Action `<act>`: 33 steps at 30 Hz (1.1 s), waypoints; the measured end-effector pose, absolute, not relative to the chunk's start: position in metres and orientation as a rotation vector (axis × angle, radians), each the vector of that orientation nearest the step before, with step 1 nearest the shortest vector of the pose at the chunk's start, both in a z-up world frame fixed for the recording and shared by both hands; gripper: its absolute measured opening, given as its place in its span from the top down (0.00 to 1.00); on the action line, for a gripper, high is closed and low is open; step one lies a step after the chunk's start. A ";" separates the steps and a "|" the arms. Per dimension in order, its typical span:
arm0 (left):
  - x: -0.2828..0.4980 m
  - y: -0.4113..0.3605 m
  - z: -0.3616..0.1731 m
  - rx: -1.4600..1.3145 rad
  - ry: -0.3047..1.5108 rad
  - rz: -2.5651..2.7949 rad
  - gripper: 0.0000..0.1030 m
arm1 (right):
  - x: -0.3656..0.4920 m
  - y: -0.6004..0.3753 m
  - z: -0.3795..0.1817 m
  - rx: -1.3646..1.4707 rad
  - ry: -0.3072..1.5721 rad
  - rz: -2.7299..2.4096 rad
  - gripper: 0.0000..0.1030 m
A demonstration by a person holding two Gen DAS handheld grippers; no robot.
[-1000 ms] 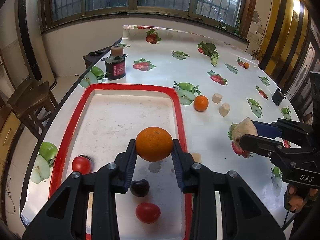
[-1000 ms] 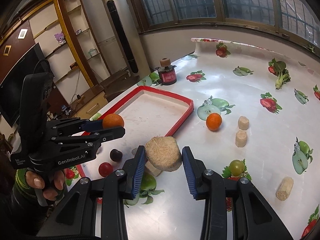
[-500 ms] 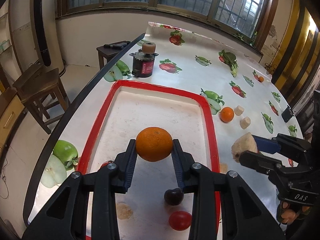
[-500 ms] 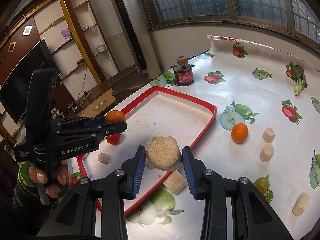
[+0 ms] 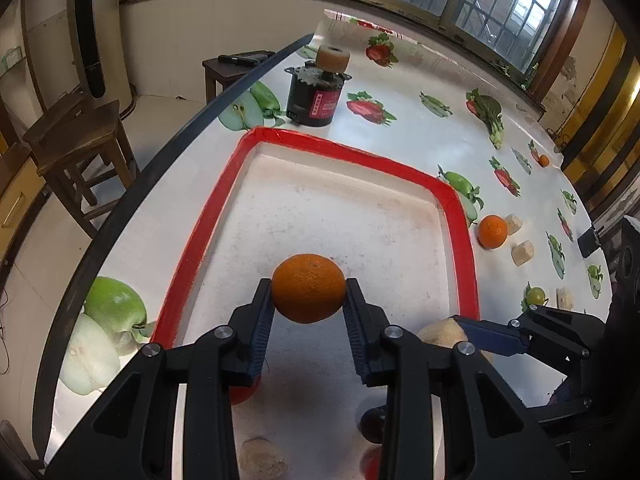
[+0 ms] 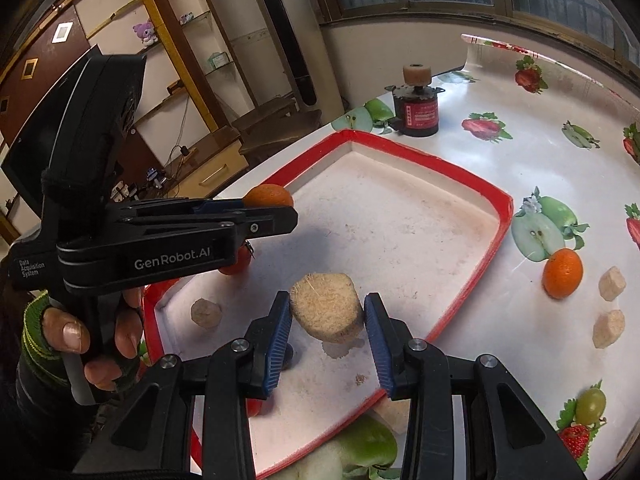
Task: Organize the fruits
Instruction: 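Carry the orange with the left tool while the right tool carries the cork over the tray, then open the left tool to drop the orange while the right tool releases the cork into the tray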
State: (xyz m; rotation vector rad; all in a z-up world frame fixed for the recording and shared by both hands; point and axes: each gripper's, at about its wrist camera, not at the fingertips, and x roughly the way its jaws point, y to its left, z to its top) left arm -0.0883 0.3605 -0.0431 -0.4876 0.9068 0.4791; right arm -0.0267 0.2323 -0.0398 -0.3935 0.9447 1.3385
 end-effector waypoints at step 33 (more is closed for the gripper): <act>-0.097 0.345 -0.030 -0.479 0.914 0.518 0.49 | -0.021 0.200 -0.028 -0.360 0.945 1.340 0.46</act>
